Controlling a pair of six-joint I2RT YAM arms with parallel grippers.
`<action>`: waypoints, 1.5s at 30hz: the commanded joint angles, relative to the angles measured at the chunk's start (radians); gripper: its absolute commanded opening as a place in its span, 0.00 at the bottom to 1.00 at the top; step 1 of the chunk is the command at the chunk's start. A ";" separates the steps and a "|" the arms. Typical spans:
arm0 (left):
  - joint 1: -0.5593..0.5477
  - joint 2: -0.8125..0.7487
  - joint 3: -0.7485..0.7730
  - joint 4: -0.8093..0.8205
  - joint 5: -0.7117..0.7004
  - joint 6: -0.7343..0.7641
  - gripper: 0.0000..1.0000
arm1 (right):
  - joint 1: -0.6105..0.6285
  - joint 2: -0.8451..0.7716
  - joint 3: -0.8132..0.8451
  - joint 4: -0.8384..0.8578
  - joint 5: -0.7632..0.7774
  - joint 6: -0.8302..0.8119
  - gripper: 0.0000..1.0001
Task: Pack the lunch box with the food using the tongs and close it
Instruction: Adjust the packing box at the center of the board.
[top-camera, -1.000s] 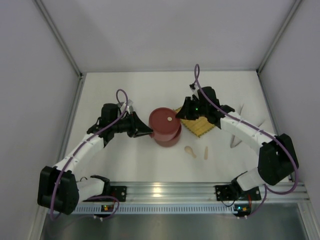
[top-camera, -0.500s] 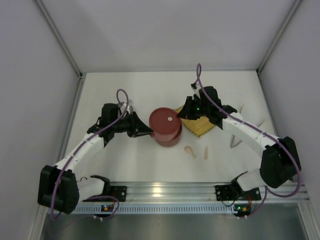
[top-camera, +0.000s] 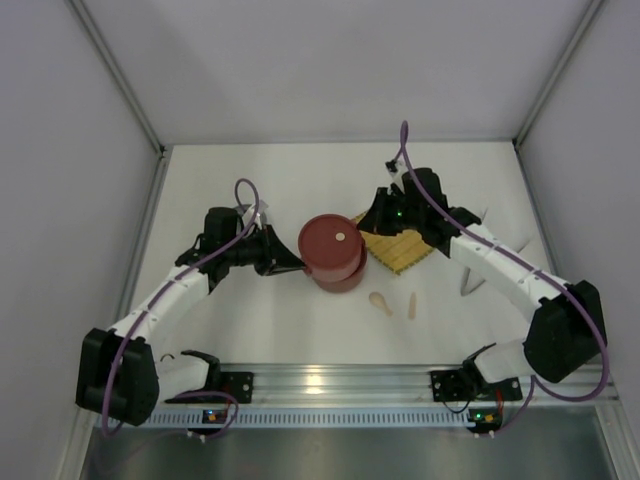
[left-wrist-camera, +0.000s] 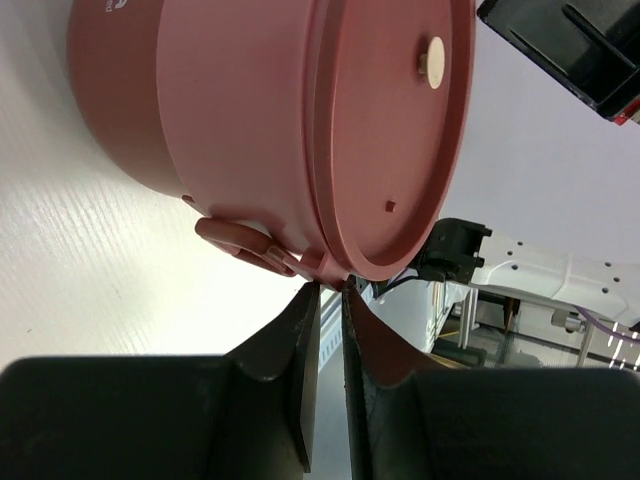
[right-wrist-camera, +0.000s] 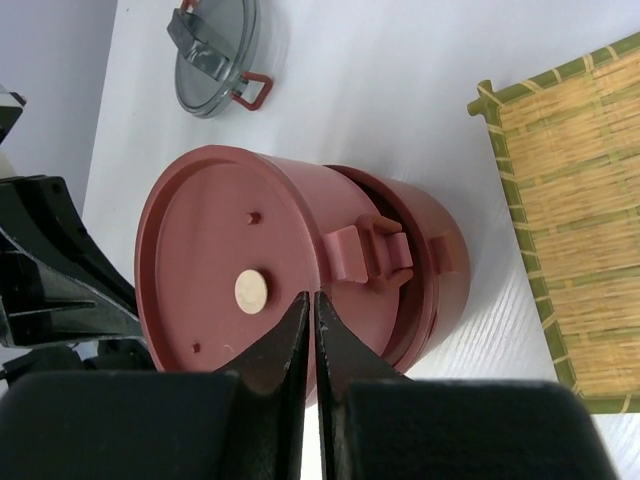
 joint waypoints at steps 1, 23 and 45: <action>-0.005 0.016 0.022 0.011 -0.011 0.029 0.18 | -0.009 -0.061 0.041 0.004 0.011 -0.007 0.00; -0.005 0.061 0.062 -0.030 -0.006 0.073 0.18 | -0.032 0.063 -0.012 -0.038 0.311 0.023 0.18; -0.006 0.162 0.087 -0.078 0.014 0.154 0.18 | -0.032 0.256 -0.021 0.089 0.222 0.076 0.16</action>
